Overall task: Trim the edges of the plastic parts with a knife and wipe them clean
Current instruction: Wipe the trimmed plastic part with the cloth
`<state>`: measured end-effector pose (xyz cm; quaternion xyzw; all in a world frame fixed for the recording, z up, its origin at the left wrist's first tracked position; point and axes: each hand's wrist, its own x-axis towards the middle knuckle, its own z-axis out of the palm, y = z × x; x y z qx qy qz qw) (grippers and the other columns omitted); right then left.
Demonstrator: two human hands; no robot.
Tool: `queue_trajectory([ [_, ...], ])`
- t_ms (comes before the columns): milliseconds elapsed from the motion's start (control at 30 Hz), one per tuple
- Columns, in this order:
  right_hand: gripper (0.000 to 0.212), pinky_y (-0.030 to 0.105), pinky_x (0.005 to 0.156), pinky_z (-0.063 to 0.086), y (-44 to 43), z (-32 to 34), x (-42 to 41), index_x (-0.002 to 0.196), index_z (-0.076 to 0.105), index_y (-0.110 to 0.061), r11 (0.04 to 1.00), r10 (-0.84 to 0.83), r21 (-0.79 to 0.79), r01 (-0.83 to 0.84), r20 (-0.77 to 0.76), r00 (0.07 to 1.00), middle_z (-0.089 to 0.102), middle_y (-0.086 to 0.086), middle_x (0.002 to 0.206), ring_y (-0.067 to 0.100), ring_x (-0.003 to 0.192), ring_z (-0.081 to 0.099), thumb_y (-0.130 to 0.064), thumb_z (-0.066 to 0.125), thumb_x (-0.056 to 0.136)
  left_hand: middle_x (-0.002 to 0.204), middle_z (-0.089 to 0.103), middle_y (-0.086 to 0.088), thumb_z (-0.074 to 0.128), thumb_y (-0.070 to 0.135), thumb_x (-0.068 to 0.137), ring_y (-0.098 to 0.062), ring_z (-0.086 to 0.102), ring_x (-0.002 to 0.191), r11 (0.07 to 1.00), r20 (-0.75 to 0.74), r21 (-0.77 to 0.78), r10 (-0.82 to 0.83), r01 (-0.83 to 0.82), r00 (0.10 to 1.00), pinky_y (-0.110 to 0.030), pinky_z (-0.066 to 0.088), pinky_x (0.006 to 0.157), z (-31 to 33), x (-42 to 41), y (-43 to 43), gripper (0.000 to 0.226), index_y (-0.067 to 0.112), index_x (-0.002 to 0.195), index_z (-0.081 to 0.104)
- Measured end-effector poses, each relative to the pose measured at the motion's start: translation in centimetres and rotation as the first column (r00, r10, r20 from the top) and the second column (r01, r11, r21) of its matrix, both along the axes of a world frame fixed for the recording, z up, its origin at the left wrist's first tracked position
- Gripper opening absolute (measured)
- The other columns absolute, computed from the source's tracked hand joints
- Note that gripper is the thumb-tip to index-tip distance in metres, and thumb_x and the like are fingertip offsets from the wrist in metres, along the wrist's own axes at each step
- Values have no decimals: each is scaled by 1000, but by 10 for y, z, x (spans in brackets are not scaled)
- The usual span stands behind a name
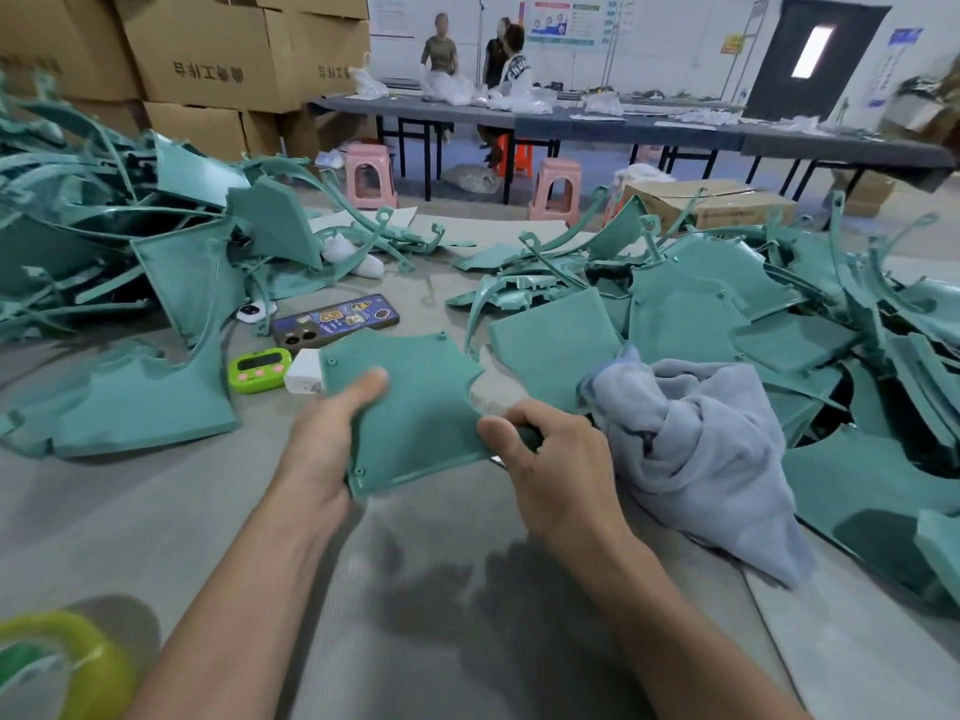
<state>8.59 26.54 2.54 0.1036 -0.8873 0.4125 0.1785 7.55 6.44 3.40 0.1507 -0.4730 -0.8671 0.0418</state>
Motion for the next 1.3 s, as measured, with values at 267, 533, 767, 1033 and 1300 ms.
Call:
queue_trajectory([
  [267, 41, 18, 101, 30, 21, 13, 12, 79, 69, -27, 978, 84, 193, -74, -46, 995, 63, -11, 69, -8, 95, 47, -64, 51, 83, 107, 77, -14, 68, 18, 74, -29, 77, 88, 980, -29, 74, -185, 186, 982, -40, 62, 60, 1, 8, -5, 25, 10, 93, 82],
  [533, 25, 34, 126, -4, -10, 42, 45, 107, 68, -24, 775, 228, 623, -103, -125, 966, 70, -1, 90, 19, 109, 58, -33, 49, 94, 102, 79, -1, 81, 48, 77, -24, 76, 96, 970, 0, -55, 239, -238, 971, -45, 61, 80, 3, 1, -17, 33, 21, 97, 81],
  [767, 29, 41, 74, 45, -37, 45, 72, 114, 58, -21, 801, 255, 538, -264, 92, 963, 67, 10, 101, 37, 95, 61, -7, 56, 89, 56, 52, -3, 49, 77, 74, -34, 50, 62, 353, -131, -791, 701, -500, 701, -36, 39, 62, 5, -2, -44, 68, 11, 63, 58],
  [1033, 43, 35, 84, 43, -48, 46, 81, 121, 69, -21, 928, 318, 254, -273, -157, 935, 74, 4, 100, 22, 93, 56, 0, 62, 85, 70, 69, 6, 75, 45, 72, -19, 64, 67, 775, -37, -132, 620, -619, 784, -38, 57, 71, 21, 5, -56, 31, 15, 66, 66],
  [1300, 45, 31, 102, 46, -16, 62, 37, 128, 69, -25, 970, 202, 117, -213, 104, 974, 73, -5, 123, 21, 116, 63, -3, 59, 90, 72, 66, 7, 73, 13, 74, -8, 59, 66, 810, -459, -134, 460, -571, 760, -21, 49, 63, 51, 27, -59, 8, 16, 81, 73],
])
